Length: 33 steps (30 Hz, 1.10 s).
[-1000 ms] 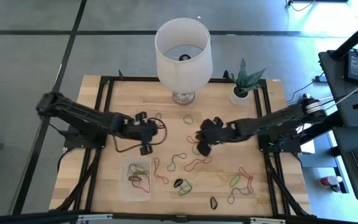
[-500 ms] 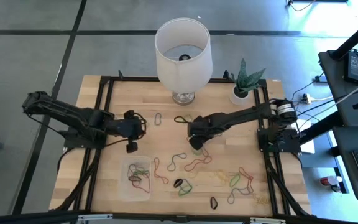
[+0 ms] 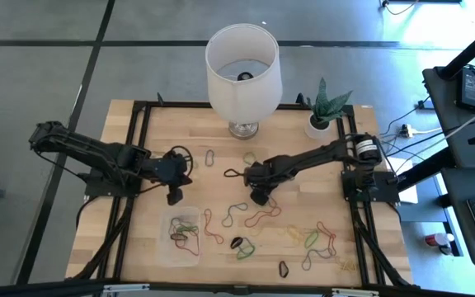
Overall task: Pick and place rubber bands into bin
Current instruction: Put the black rubber band into the transparent bin
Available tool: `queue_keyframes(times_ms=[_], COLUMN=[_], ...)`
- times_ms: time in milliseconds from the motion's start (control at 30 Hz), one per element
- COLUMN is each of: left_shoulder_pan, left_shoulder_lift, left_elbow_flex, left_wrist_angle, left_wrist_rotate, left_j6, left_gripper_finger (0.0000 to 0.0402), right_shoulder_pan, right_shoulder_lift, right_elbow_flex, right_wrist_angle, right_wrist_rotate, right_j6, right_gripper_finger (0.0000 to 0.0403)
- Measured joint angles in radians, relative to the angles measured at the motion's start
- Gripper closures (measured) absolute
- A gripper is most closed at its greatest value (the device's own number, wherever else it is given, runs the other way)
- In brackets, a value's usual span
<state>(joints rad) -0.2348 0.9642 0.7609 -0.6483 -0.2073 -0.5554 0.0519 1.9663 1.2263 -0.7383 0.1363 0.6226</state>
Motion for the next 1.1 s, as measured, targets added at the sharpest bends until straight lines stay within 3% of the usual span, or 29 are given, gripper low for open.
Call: queue_keyframes(times_ms=[133,167,300,467,700,867,1100], left_shoulder_pan=[0.000,0.000,0.000,0.001,0.001,0.001,0.001], left_shoulder_lift=[0.000,0.000,0.000,0.000,0.000,-0.028,-0.186], left_elbow_flex=[0.000,0.000,0.000,0.000,0.000,-0.005,-0.084], left_wrist_angle=[0.001,0.001,0.001,0.001,-0.049,-0.072,-0.058], left_wrist_rotate=[0.000,0.000,0.000,0.000,-0.001,0.000,0.023], left_j6=[-0.055,-0.061,-0.060,-0.025,0.236,0.364,0.386], left_gripper_finger=[0.0396,0.0396,0.0396,0.0396,0.0399,0.0400,0.0400], right_shoulder_pan=[0.033,0.044,0.088,0.129,0.223,0.303,0.348], right_shoulder_lift=[0.003,-0.005,-0.065,-0.180,-0.276,-0.195,0.110], right_elbow_flex=[-0.001,-0.002,-0.014,-0.009,0.044,0.219,0.643], right_wrist_angle=[0.006,0.006,-0.054,-0.131,-0.116,-0.070,-0.030], right_wrist_rotate=[0.014,0.033,0.117,0.132,0.158,0.249,0.310], right_j6=[-0.029,-0.029,0.021,0.115,0.275,0.338,0.288], right_gripper_finger=[0.0381,0.0387,0.0384,0.0397,0.0399,0.0400,0.0401])
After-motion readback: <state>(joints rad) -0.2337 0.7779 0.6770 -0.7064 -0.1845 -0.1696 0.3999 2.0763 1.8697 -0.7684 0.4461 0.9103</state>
